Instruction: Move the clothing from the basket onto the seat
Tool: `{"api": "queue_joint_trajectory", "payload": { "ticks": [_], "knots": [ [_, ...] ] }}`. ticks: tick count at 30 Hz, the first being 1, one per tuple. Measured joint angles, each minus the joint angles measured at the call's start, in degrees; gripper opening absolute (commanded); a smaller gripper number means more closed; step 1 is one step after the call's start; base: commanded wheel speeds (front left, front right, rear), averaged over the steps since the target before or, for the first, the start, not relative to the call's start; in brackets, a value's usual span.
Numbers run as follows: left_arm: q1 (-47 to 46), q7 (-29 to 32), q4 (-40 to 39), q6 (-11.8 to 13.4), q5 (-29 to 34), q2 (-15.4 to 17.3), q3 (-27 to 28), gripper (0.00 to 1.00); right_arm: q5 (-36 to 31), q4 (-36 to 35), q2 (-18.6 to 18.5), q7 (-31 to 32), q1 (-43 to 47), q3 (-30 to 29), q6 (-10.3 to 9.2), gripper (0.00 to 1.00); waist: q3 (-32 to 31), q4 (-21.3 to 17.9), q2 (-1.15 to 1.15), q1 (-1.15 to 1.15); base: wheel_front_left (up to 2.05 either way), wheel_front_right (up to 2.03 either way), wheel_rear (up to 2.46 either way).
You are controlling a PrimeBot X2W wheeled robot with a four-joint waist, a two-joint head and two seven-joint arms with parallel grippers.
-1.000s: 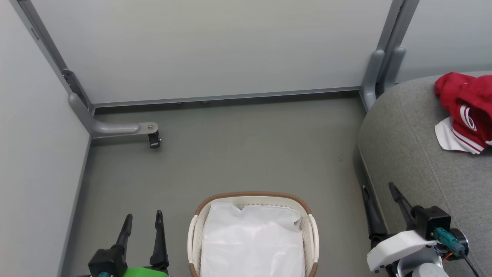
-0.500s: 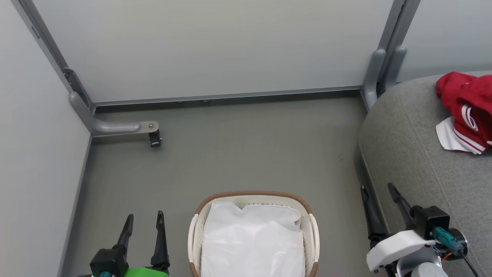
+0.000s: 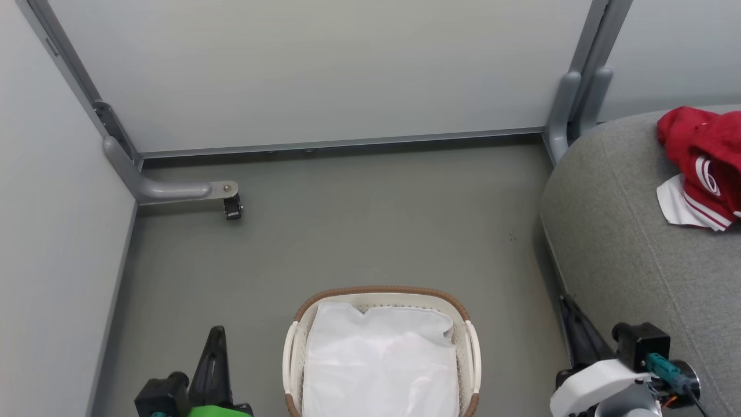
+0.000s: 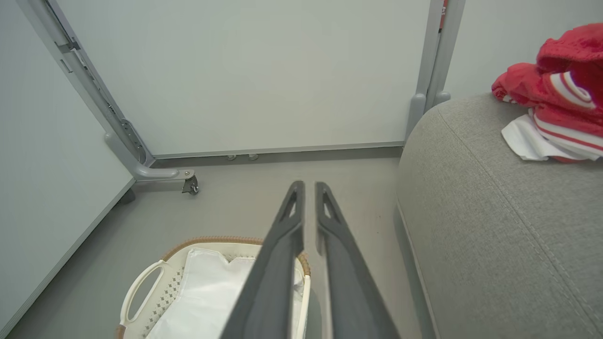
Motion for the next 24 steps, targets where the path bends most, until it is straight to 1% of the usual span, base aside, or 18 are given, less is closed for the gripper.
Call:
{"api": "queue_joint_trajectory", "payload": {
  "ticks": [4, 14, 24],
  "knots": [
    [0.0, 0.4, 1.4, 0.0, -1.2, 0.0, 0.1, 0.0, 1.0, 1.4, 0.1, 0.5, 0.9, 0.0, 0.0, 0.0, 0.0, 0.0, 0.0, 0.0, 0.0, 0.0, 0.0],
    [-0.2, 3.0, 1.3, -0.8, -11.7, 0.0, 1.3, 0.0, 11.8, 0.8, 0.1, 3.3, 0.8, -1.2, 0.0, 0.0, 0.0, -0.3, 0.0, 0.0, 0.0, 0.0, 0.0],
    [-1.5, 5.1, 1.3, -1.6, -20.8, 0.2, 2.6, 0.0, 21.4, 0.0, 0.1, 5.8, 0.6, -2.2, 0.0, 0.0, -0.1, -0.5, 0.0, 0.0, 0.0, 0.0, 0.0]
  ]
}}
